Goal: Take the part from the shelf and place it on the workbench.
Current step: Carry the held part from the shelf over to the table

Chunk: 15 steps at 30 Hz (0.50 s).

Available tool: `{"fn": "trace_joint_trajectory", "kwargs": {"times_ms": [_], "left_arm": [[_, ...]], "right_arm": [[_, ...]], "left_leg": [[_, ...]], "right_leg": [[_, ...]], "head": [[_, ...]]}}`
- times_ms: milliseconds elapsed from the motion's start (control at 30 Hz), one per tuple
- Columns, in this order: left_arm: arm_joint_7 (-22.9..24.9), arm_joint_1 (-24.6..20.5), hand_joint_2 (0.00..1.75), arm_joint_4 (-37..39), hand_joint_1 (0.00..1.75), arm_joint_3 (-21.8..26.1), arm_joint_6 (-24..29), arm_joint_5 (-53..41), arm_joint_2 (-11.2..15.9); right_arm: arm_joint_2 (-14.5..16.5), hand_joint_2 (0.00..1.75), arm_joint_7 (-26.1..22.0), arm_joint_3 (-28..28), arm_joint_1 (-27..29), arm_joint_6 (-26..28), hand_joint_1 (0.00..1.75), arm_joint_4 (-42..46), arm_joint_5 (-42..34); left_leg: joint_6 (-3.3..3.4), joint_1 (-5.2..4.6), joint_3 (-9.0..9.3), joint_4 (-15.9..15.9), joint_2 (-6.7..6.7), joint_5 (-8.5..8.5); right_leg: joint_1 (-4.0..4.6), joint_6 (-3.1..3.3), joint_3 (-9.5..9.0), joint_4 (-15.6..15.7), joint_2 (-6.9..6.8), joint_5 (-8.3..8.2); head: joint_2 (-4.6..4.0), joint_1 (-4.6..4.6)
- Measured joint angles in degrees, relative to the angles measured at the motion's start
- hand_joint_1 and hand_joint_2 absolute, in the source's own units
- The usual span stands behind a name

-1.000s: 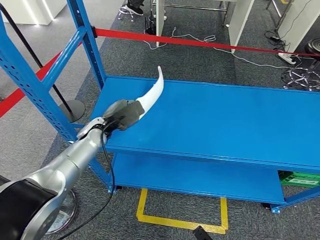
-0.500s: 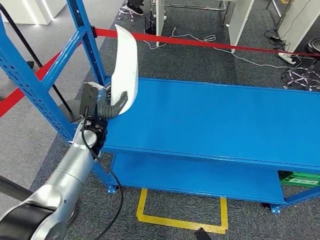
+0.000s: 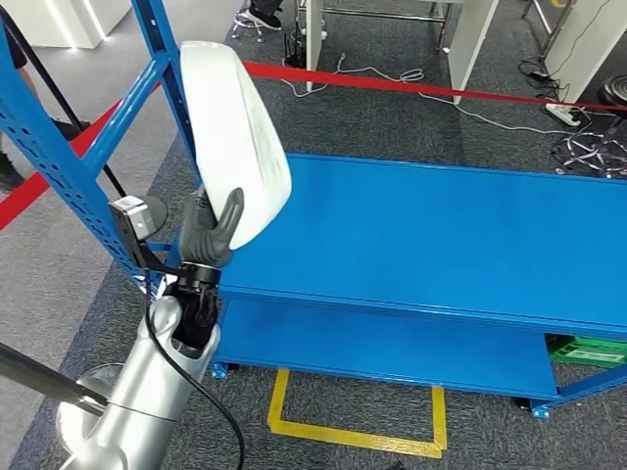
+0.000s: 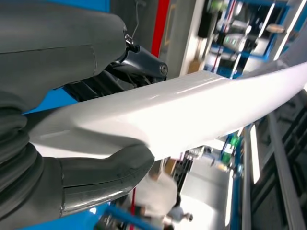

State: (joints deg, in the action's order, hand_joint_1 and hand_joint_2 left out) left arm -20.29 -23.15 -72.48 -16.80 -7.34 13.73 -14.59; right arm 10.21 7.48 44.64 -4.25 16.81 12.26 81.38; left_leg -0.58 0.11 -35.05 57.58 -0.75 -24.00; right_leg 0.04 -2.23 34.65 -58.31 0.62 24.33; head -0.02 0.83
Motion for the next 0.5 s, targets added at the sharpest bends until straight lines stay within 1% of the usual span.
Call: {"fn": "trace_joint_trajectory", "kwargs": {"times_ms": [133, 333, 400, 500], "left_arm": [[1.23, 0.08, 1.75, -0.39, 1.64, -2.74, 0.0, 0.7, 0.36], [2.4, -0.05, 1.75, -0.4, 1.64, -4.69, 0.95, 0.46, 0.88], [2.9, -0.17, 1.75, -0.39, 1.64, -5.38, 1.83, 0.55, 0.95], [3.74, -0.19, 1.75, -0.39, 1.64, -6.96, 4.56, 0.93, 0.43]], "right_arm": [[0.02, 1.75, -0.43, 0.21, 0.05, 0.06, 0.0, 0.0, -0.01], [0.02, 1.75, -0.38, 0.49, 0.11, 0.09, 0.0, 0.0, -0.05], [0.02, 1.75, -0.21, 0.53, 0.11, 0.15, 0.0, 0.0, -0.09], [0.02, 1.75, 0.11, 0.68, 0.1, 0.43, 0.0, 0.0, -0.14]], "left_leg": [[0.0, 0.0, 0.0, 0.0, 0.0, 0.02], [0.01, 0.0, 0.0, 0.0, 0.01, 0.02], [0.01, 0.0, 0.0, 0.0, 0.01, 0.01], [0.01, 0.0, -0.01, 0.0, 0.0, 0.01]], "right_leg": [[0.0, -0.01, 0.0, 0.0, 0.01, -0.02], [0.0, -0.01, 0.01, 0.0, 0.01, -0.01], [0.0, -0.01, 0.01, 0.0, 0.01, -0.01], [0.0, -0.01, 0.02, 0.0, 0.0, -0.01]], "head": [[0.0, 0.01], [0.0, 0.0], [0.0, 0.0], [0.0, 0.01]]}}
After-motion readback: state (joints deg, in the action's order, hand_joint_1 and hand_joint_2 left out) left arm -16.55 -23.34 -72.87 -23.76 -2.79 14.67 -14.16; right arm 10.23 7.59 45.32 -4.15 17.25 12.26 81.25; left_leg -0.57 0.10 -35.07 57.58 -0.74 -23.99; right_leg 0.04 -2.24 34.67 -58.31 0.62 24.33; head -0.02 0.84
